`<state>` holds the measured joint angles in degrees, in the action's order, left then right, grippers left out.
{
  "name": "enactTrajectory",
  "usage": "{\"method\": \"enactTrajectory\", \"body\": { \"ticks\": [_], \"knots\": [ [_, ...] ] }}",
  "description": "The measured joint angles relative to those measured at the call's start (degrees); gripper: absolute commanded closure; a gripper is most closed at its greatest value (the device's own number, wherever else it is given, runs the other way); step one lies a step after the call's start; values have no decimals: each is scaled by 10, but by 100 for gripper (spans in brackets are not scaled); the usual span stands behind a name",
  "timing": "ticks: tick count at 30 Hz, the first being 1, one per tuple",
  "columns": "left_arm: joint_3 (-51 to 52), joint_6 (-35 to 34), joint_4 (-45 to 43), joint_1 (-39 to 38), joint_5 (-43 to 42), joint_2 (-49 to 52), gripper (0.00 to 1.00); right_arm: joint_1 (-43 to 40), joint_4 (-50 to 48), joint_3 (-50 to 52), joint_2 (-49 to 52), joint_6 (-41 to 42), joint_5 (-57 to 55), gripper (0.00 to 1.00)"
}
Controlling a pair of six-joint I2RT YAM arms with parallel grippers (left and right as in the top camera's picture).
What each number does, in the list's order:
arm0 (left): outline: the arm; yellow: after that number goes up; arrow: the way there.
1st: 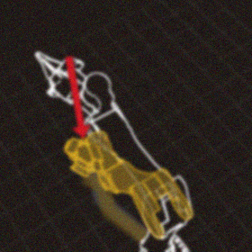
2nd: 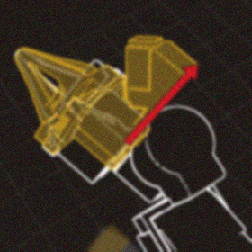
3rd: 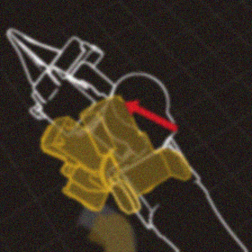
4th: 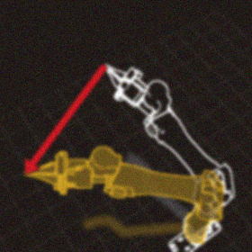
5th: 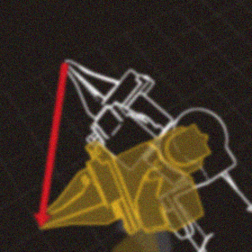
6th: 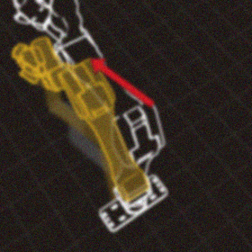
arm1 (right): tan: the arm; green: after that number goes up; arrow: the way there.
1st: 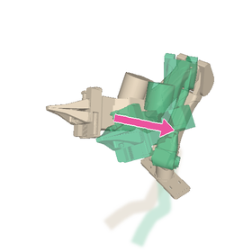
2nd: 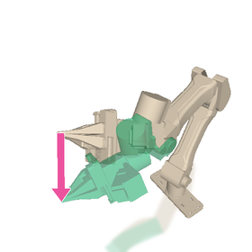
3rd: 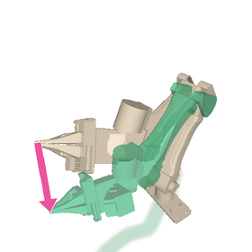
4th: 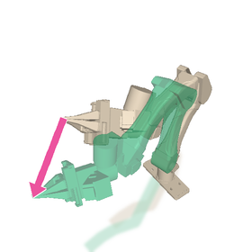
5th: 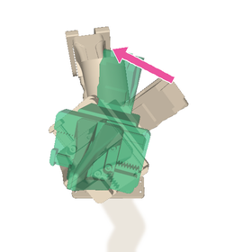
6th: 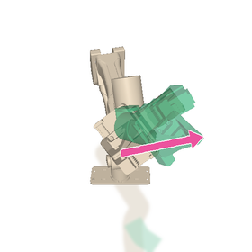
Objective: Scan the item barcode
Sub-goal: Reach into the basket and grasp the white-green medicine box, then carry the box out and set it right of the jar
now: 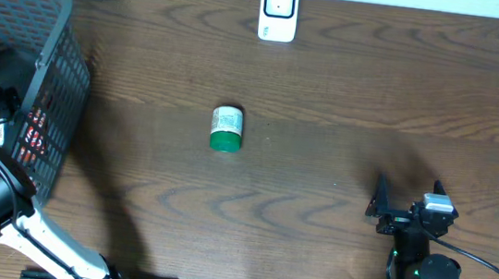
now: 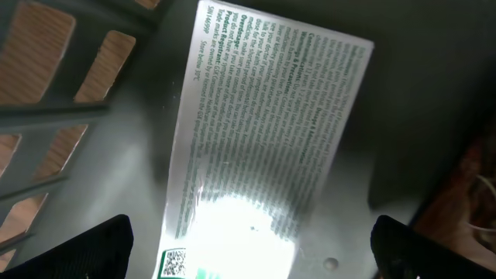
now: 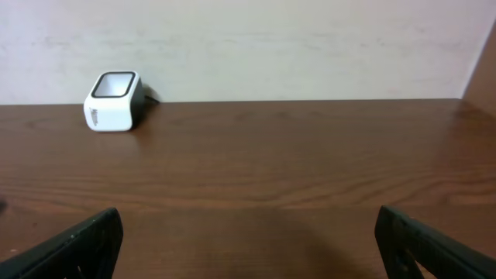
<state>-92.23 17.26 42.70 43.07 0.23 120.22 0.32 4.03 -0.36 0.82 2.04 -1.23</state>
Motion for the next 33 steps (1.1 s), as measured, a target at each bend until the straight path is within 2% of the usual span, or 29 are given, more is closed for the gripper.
{"method": "enactTrajectory", "body": {
  "ticks": [1,6,10,25,33],
  "knots": [
    [0,4,-2,0,1,3,5,0,0,0,0,0,0,1],
    [-3,12,-8,0,-3,17,38,0,0,0,0,0,0,1],
    [-3,21,-10,0,-3,18,42,0,0,0,0,0,0,1],
    [-3,-4,2,1,0,12,45,0,0,0,0,0,0,1],
    [0,-38,12,3,-14,-71,45,0,0,0,0,0,0,1]
  ]
}}
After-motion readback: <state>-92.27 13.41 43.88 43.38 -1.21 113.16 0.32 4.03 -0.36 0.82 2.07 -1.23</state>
